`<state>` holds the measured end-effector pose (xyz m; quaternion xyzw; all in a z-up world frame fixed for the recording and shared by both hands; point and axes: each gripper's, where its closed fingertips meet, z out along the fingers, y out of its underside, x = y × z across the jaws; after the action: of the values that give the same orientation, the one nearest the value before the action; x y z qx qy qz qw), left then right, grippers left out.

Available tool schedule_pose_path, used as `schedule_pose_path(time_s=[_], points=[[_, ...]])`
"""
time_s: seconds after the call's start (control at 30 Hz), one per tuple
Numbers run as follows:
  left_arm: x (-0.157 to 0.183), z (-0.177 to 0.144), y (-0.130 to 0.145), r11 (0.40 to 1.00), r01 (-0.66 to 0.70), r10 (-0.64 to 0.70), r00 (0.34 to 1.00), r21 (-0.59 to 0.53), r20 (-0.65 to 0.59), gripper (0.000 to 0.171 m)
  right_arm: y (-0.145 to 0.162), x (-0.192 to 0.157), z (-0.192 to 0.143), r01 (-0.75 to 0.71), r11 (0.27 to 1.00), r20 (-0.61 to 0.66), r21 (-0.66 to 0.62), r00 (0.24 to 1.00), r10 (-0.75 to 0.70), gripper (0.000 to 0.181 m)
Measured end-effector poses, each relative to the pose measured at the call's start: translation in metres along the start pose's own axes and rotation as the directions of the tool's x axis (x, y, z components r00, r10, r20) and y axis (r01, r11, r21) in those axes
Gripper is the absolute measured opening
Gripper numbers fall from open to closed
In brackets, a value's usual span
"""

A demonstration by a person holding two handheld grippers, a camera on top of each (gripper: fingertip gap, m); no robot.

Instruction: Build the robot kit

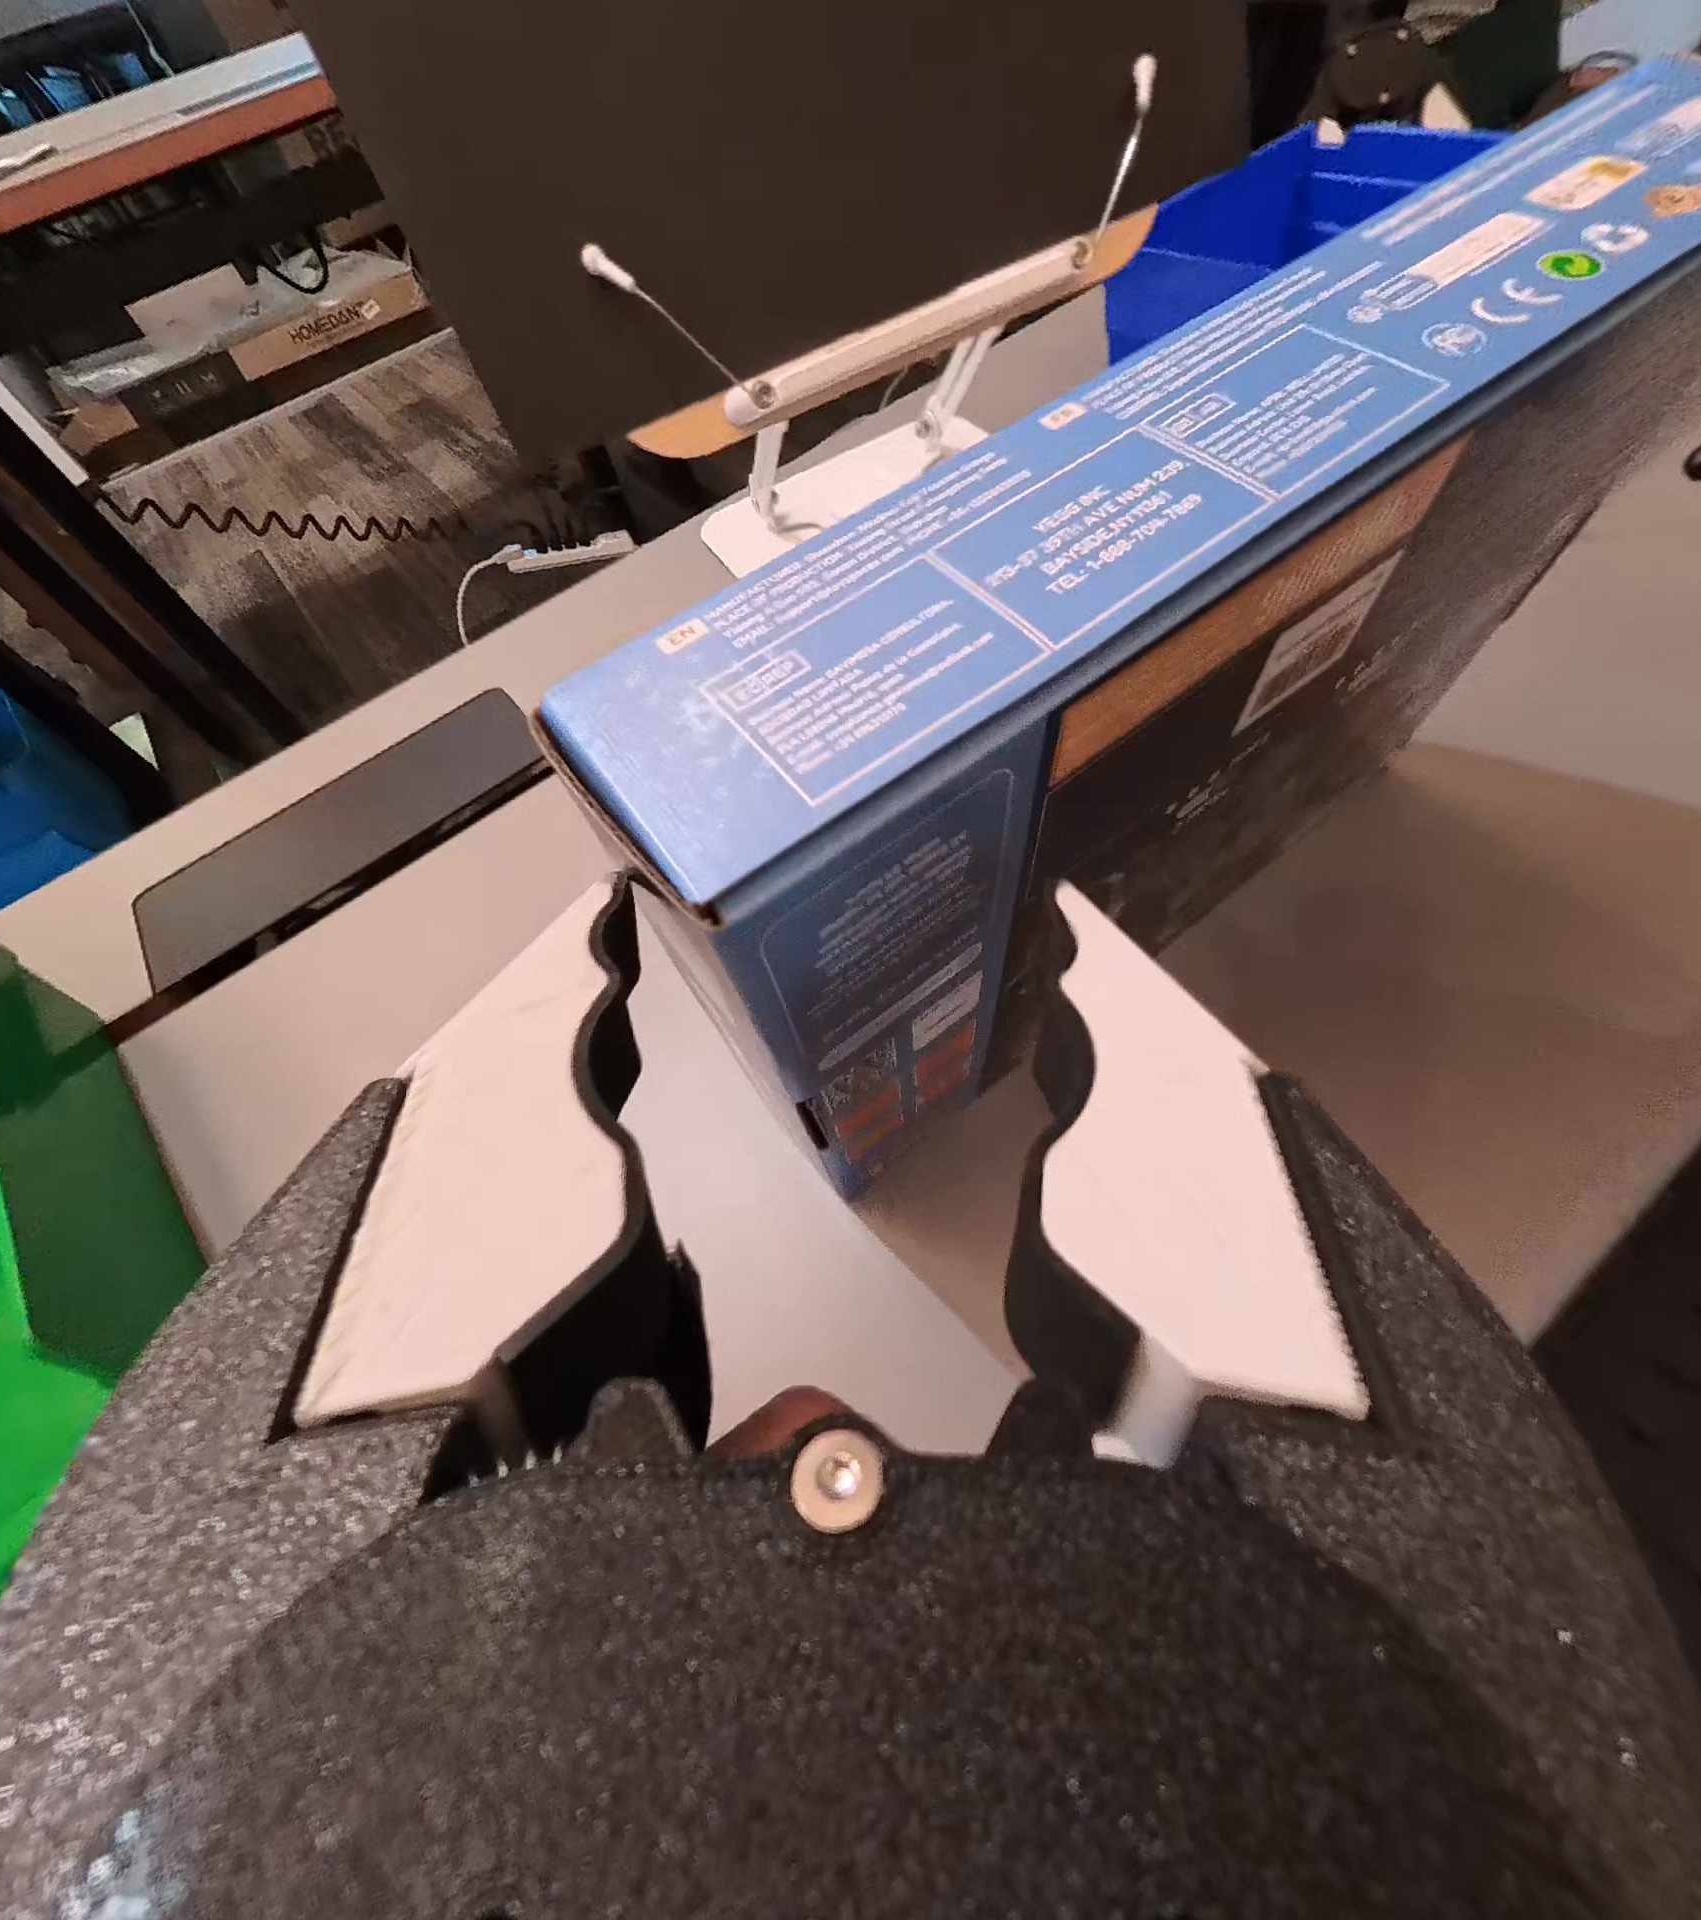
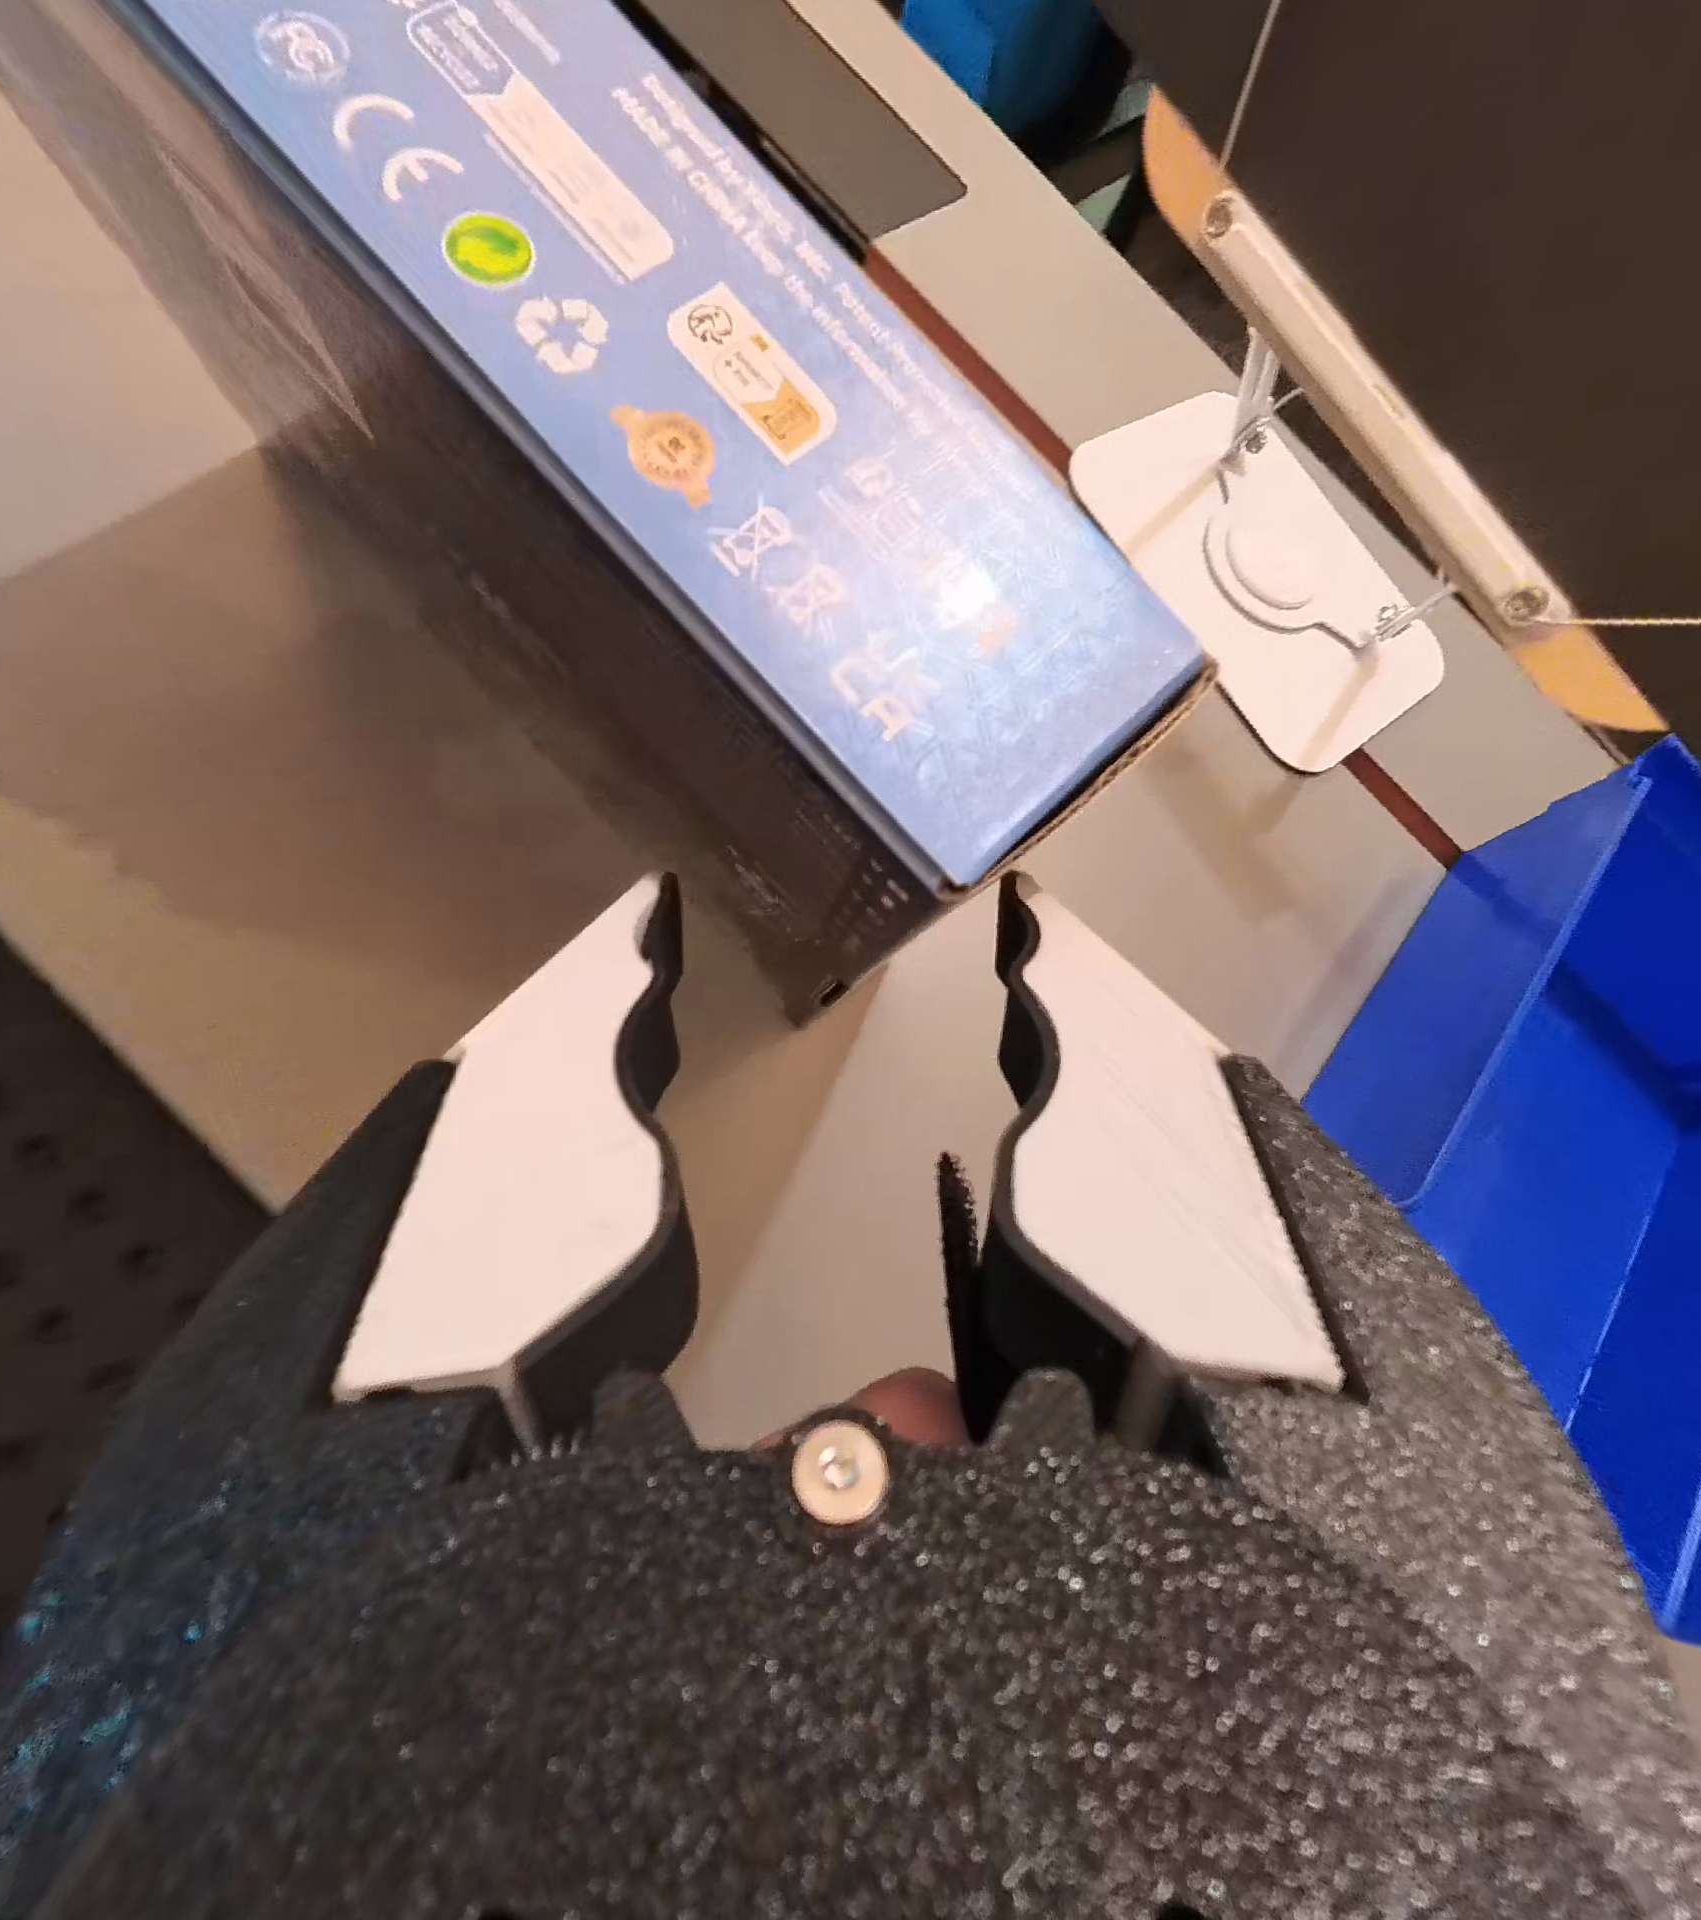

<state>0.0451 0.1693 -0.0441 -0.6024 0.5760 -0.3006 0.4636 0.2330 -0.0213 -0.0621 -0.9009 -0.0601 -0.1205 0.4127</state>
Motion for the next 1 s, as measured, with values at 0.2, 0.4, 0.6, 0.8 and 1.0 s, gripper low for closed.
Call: schedule_pose_path(time_s=[0.2,0.4,0.6,0.8,1.0], points=[[-0.014,0.022,-0.006,0.998,0.049,-0.049,0.999,0.025,0.005,0.080,-0.009,0.018,0.018,-0.078,0.996,-0.012,0.040,0.997,0.078,0.059],[-0.030,0.028,-0.011,0.986,0.118,-0.108,0.990,0.116,-0.091,0.060,-0.012,0.033,0.023,-0.127,0.985,-0.001,0.121,0.992,0.128,0.050],[-0.029,0.031,-0.012,0.982,0.120,-0.106,0.989,0.144,-0.099,0.061,-0.080,0.028,-0.009,0.130,0.964,-0.082,0.232,0.990,-0.113,0.059],[-0.029,0.032,-0.013,0.980,0.132,-0.121,0.989,0.148,-0.082,0.061,-0.140,-0.037,0.038,0.408,0.885,0.021,0.226,0.906,-0.423,0.057],[-0.031,0.035,-0.009,0.978,0.054,-0.010,0.976,0.200,-0.215,0.092,-0.150,-0.044,0.056,0.430,0.876,0.060,0.217,0.890,-0.452,0.053]])
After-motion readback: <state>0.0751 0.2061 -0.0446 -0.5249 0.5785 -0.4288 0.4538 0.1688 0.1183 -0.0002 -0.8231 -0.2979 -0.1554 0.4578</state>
